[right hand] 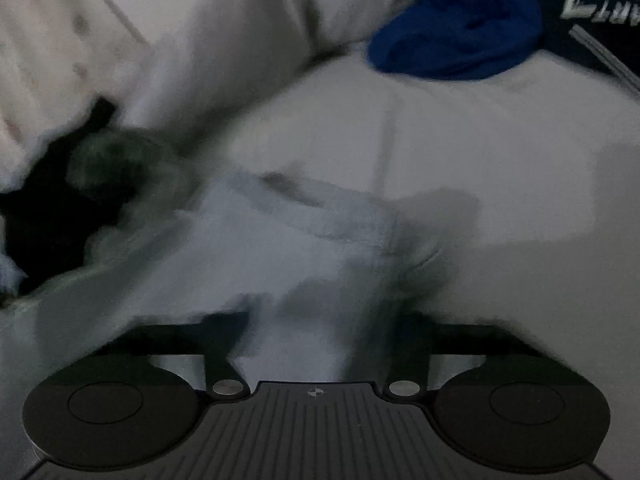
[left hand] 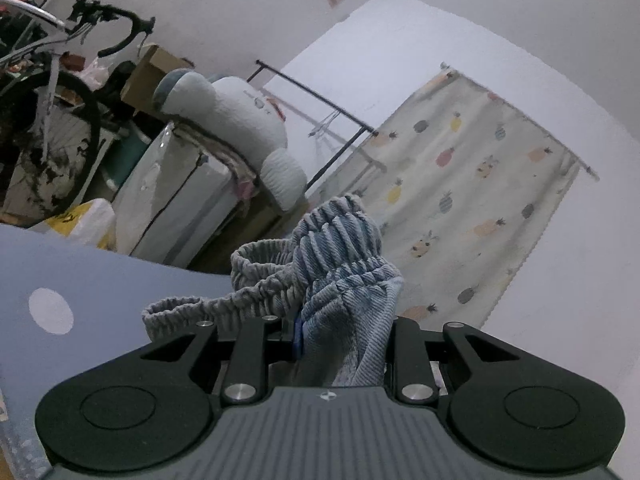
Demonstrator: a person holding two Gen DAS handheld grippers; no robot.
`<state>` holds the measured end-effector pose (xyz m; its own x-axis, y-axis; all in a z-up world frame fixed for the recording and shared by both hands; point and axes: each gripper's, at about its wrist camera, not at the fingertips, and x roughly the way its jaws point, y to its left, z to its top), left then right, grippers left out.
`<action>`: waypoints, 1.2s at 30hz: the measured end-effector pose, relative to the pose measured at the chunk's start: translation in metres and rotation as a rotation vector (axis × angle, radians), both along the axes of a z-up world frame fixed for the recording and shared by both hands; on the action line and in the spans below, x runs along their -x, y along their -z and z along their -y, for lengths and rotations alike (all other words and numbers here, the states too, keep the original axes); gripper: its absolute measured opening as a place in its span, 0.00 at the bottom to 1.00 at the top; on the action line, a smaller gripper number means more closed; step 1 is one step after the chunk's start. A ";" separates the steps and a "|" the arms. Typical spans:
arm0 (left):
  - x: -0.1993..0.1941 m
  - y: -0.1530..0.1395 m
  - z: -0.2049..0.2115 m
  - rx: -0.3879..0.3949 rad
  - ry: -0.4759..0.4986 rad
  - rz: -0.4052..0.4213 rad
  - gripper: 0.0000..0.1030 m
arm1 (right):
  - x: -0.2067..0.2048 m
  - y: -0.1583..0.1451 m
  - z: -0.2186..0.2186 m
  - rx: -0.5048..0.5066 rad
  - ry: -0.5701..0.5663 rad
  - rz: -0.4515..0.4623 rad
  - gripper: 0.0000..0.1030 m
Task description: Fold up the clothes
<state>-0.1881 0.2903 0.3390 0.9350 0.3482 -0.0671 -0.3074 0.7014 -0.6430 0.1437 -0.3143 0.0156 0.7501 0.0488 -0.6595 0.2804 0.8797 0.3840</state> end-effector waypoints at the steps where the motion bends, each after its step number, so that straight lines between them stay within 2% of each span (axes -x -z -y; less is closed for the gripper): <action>1: 0.000 0.001 -0.001 0.004 0.000 -0.006 0.24 | 0.003 0.000 0.005 -0.037 -0.004 0.011 0.15; 3: -0.001 0.003 -0.002 0.012 -0.001 -0.018 0.24 | 0.014 -0.007 0.010 -0.049 -0.020 0.035 0.11; 6: 0.002 0.004 -0.004 0.020 0.000 -0.025 0.24 | 0.036 -0.022 0.016 -0.048 -0.040 0.073 0.10; 11: 0.018 0.000 -0.013 0.041 0.010 -0.018 0.24 | 0.101 -0.055 0.031 -0.042 -0.003 0.122 0.09; 16: 0.037 -0.003 -0.021 0.073 0.058 -0.018 0.24 | 0.192 -0.082 0.064 -0.029 0.018 0.077 0.10; 20: 0.045 0.009 -0.019 0.084 0.126 -0.059 0.24 | 0.244 -0.087 0.091 -0.056 0.039 -0.017 0.11; 23: 0.050 0.025 -0.014 0.118 0.158 -0.083 0.24 | 0.258 -0.082 0.097 -0.047 0.041 -0.122 0.16; 26: 0.055 0.036 -0.003 0.124 0.189 -0.089 0.25 | 0.268 -0.086 0.090 0.011 0.040 -0.190 0.32; 27: 0.056 0.037 0.002 0.118 0.201 -0.085 0.25 | 0.273 -0.090 0.086 0.041 0.046 -0.201 0.41; 29: 0.058 0.036 0.015 0.091 0.232 -0.078 0.25 | 0.283 -0.099 0.082 0.100 0.069 -0.213 0.51; 31: 0.057 0.033 0.031 0.049 0.275 -0.072 0.25 | 0.289 -0.112 0.078 0.140 0.090 -0.200 0.51; 34: 0.054 0.027 0.060 -0.028 0.350 -0.066 0.25 | 0.290 -0.141 0.065 0.076 0.017 -0.095 0.55; 36: 0.049 0.023 0.082 -0.079 0.398 -0.065 0.25 | 0.287 -0.160 0.047 0.019 -0.075 -0.022 0.67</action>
